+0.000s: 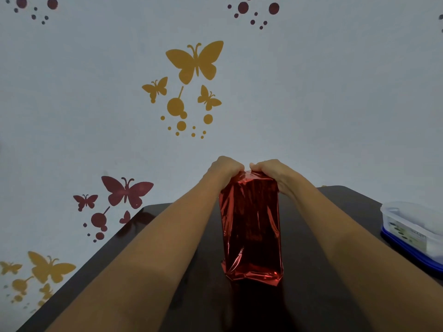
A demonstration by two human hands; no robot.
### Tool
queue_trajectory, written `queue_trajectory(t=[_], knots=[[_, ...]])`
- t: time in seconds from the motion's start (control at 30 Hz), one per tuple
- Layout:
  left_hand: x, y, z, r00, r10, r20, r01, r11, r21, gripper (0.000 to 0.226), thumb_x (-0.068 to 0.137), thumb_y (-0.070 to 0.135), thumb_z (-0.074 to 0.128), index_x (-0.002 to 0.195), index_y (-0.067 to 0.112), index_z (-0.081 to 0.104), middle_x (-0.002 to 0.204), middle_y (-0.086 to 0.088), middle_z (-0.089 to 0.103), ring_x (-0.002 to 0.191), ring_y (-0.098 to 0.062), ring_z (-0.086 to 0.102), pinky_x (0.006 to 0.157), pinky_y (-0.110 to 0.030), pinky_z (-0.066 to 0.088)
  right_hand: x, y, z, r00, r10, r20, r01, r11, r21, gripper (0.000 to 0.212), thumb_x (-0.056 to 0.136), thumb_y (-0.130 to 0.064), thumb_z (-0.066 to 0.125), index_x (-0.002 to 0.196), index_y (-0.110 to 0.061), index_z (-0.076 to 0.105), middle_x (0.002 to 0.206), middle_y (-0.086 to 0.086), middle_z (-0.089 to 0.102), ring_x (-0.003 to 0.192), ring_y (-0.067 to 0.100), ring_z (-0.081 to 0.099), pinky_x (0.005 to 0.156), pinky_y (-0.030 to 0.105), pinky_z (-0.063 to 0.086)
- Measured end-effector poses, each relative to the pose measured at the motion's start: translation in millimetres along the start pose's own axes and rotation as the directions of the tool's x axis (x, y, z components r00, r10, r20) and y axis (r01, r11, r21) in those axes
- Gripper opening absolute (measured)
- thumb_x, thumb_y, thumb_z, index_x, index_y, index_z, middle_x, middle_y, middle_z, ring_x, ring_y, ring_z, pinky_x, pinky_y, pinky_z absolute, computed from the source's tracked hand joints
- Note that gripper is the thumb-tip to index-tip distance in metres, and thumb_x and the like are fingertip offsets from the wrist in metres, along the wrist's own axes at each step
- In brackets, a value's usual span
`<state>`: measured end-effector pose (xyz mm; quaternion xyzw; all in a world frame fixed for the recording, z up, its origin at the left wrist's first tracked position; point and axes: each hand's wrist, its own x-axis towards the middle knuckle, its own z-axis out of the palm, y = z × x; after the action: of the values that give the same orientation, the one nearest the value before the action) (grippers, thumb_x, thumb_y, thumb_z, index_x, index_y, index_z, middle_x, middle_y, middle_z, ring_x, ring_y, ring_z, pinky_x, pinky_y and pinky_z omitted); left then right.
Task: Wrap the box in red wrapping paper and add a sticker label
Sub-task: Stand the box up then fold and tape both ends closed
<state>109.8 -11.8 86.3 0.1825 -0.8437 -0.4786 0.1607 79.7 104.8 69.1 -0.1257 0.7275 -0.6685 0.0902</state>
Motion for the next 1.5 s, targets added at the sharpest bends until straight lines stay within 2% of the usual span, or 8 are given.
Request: queue_trajectory(t=[0.2,0.37,0.6,0.8,0.97,1.13,1.37,1.5], knots=[[7.5,-2.1,0.6,0.999,-0.02,-0.037,0.021,0.999,0.042,0.017,0.092,0.008,0.043,0.075,0.007,0.047,0.076,-0.007,0.051,0.064,-0.02,0.047,0.056,-0.028,0.037,0.5,6.3,-2.4,0.988,-0.152,0.039,0.152,0.988,-0.013,0.034,0.096,-0.029,0.052,0.117,-0.002,0.054,0.111,-0.001,0.051,0.104,0.014,0.05,0.08,0.024,0.046],[5.1,-0.3,-2.7,0.999,-0.038,-0.025,0.037,0.998,-0.041,0.017,0.095,0.012,0.037,0.098,0.007,0.053,0.088,-0.005,0.052,0.069,-0.018,0.045,0.053,-0.027,0.031,1.9,9.4,-3.3,0.958,-0.288,-0.011,0.288,0.958,0.0,0.009,0.076,-0.009,0.074,0.082,-0.003,0.072,0.082,0.009,0.07,0.081,0.021,0.066,0.076,0.025,0.054],[8.2,-8.8,-3.1,1.0,-0.017,0.004,0.017,0.999,-0.052,0.033,0.091,0.016,0.036,0.112,0.006,0.06,0.095,-0.001,0.057,0.081,-0.019,0.049,0.061,-0.029,0.037,6.8,2.0,-4.5,0.924,-0.383,0.005,0.327,0.782,-0.53,0.024,0.08,-0.033,0.07,0.084,-0.01,0.076,0.091,0.008,0.073,0.092,0.024,0.065,0.091,0.043,0.05],[-20.1,-8.1,-20.5,0.893,0.418,0.166,-0.419,0.908,-0.03,0.068,0.097,0.059,0.016,0.136,0.013,0.048,0.141,-0.006,0.046,0.132,-0.019,0.038,0.11,-0.035,0.024,12.9,-4.2,-2.4,0.973,-0.23,-0.028,0.164,0.772,-0.614,0.039,0.085,-0.042,0.061,0.065,-0.01,0.052,0.069,0.004,0.053,0.075,0.026,0.053,0.076,0.038,0.04],[-26.9,-17.1,-35.6,0.722,0.42,0.55,-0.649,0.687,0.327,0.082,0.077,0.059,0.065,0.142,0.019,0.036,0.136,0.008,0.043,0.128,-0.013,0.041,0.094,-0.012,0.035,2.1,-5.2,-12.6,0.999,-0.047,-0.014,0.046,0.999,-0.015,0.084,0.091,-0.066,0.004,0.129,-0.01,0.054,0.129,0.004,0.054,0.127,0.025,0.041,0.104,0.056,0.023],[-3.8,-36.5,-32.3,0.811,0.511,0.286,-0.586,0.701,0.406,0.097,0.07,0.05,0.076,0.148,0.027,0.024,0.144,-0.009,0.043,0.131,-0.025,0.041,0.107,-0.042,0.034,-13.8,24.7,-36.9,0.922,-0.027,-0.387,0.17,0.925,0.34,0.068,0.097,-0.057,0.017,0.145,-0.012,0.033,0.143,0.009,0.045,0.136,0.027,0.034,0.113,0.046,0.017],[4.3,-103.7,2.6,0.962,0.09,-0.258,-0.213,0.839,-0.5,0.09,0.072,0.044,0.077,0.144,0.02,0.029,0.141,-0.013,0.046,0.124,-0.028,0.049,0.102,-0.046,0.043,-28.1,87.5,-27.8,0.618,0.054,-0.784,0.38,0.853,0.358,0.075,0.084,-0.047,0.062,0.14,-0.007,0.031,0.14,0.01,0.033,0.126,0.026,0.041,0.102,0.035,0.036],[-15.2,-131.4,55.0,0.951,-0.29,0.112,0.227,0.403,-0.887,0.074,0.069,0.055,0.073,0.127,0.017,0.045,0.12,-0.011,0.057,0.1,-0.035,0.058,0.068,-0.047,0.054,-30.7,107.2,15.5,0.876,0.115,-0.468,0.144,0.864,0.483,0.109,0.074,-0.052,0.069,0.15,-0.013,0.001,0.155,0.01,0.015,0.14,0.028,0.025,0.114,0.044,0.024]])
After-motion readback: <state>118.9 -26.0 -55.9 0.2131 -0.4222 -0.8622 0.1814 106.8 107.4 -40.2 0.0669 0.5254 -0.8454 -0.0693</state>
